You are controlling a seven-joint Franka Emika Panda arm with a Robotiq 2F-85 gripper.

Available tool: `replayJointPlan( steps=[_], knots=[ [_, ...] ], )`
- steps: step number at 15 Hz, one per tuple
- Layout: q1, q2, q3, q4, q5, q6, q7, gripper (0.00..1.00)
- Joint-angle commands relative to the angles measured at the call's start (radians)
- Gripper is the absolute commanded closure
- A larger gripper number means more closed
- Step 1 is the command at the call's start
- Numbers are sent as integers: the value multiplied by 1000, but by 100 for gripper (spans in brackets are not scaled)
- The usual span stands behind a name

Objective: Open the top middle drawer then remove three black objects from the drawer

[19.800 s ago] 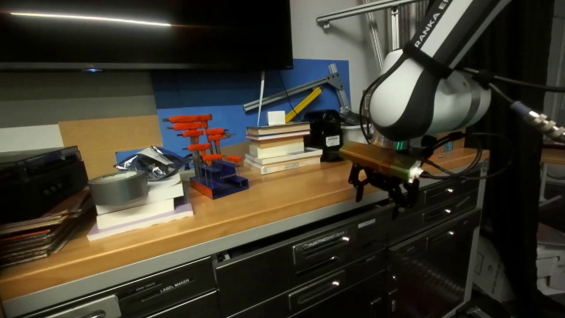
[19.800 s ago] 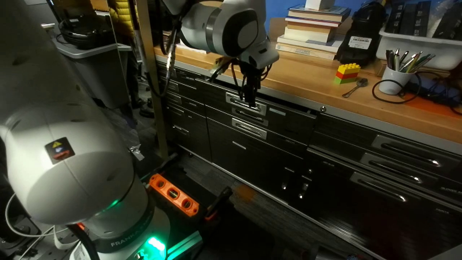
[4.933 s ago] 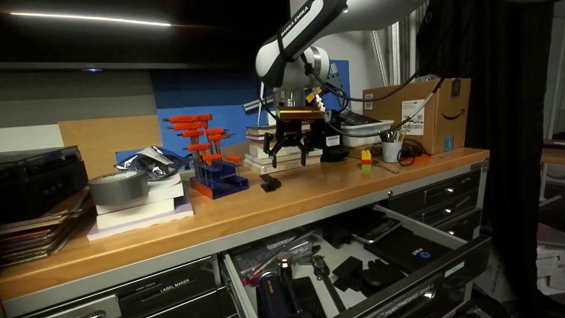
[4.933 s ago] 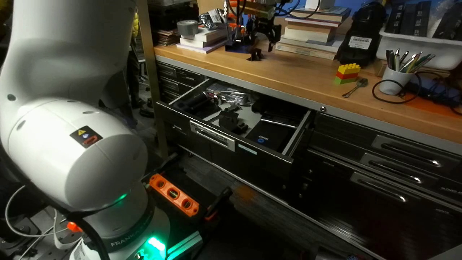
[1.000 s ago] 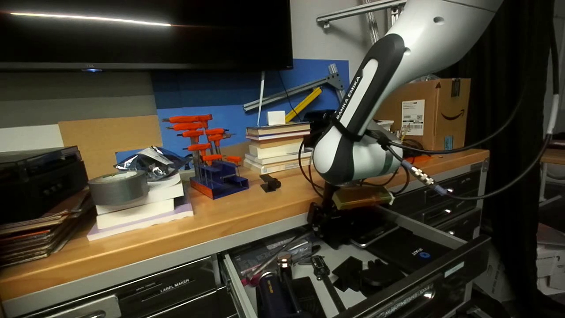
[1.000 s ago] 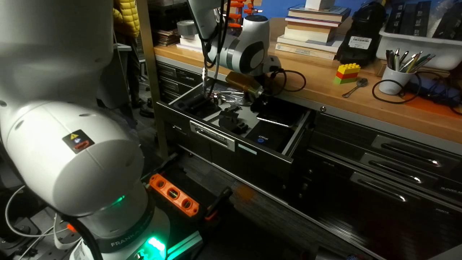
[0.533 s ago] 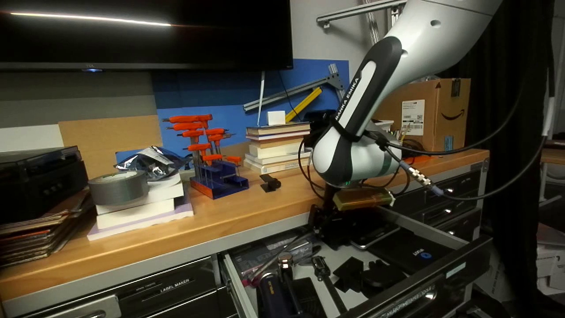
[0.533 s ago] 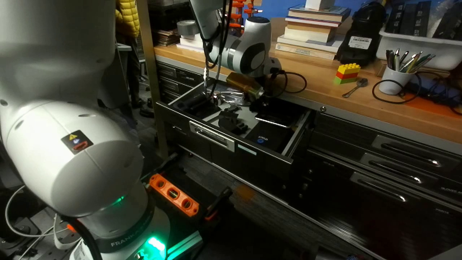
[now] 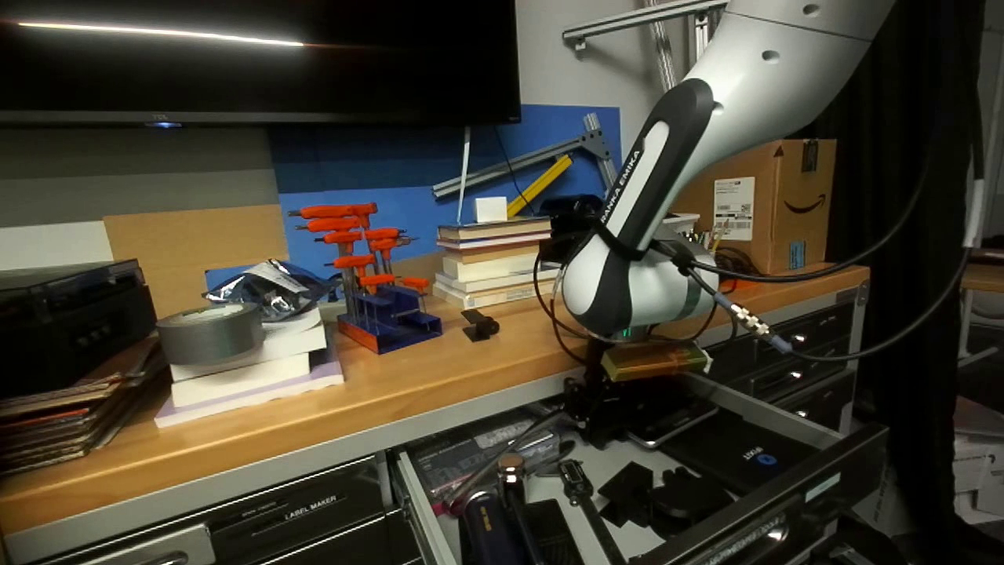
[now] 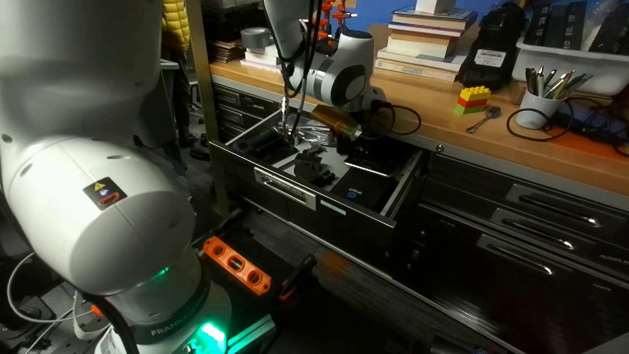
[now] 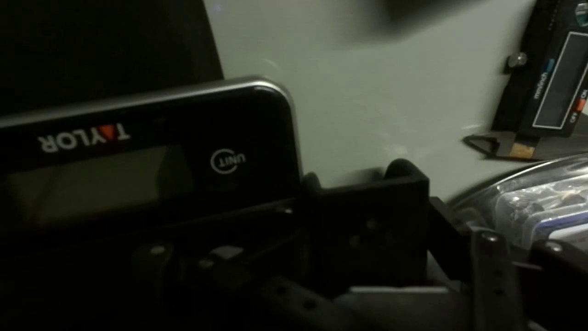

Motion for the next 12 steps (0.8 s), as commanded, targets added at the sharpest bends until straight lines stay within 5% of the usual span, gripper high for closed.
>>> replayJointPlan(
  steps=[1, 3, 12],
  knots=[
    [9, 5, -18, 19, -6, -33, 18, 58],
    [18, -4, -27, 20, -13, -52, 36, 66],
    [170, -79, -154, 7, -212, -165, 309, 67]
  ],
)
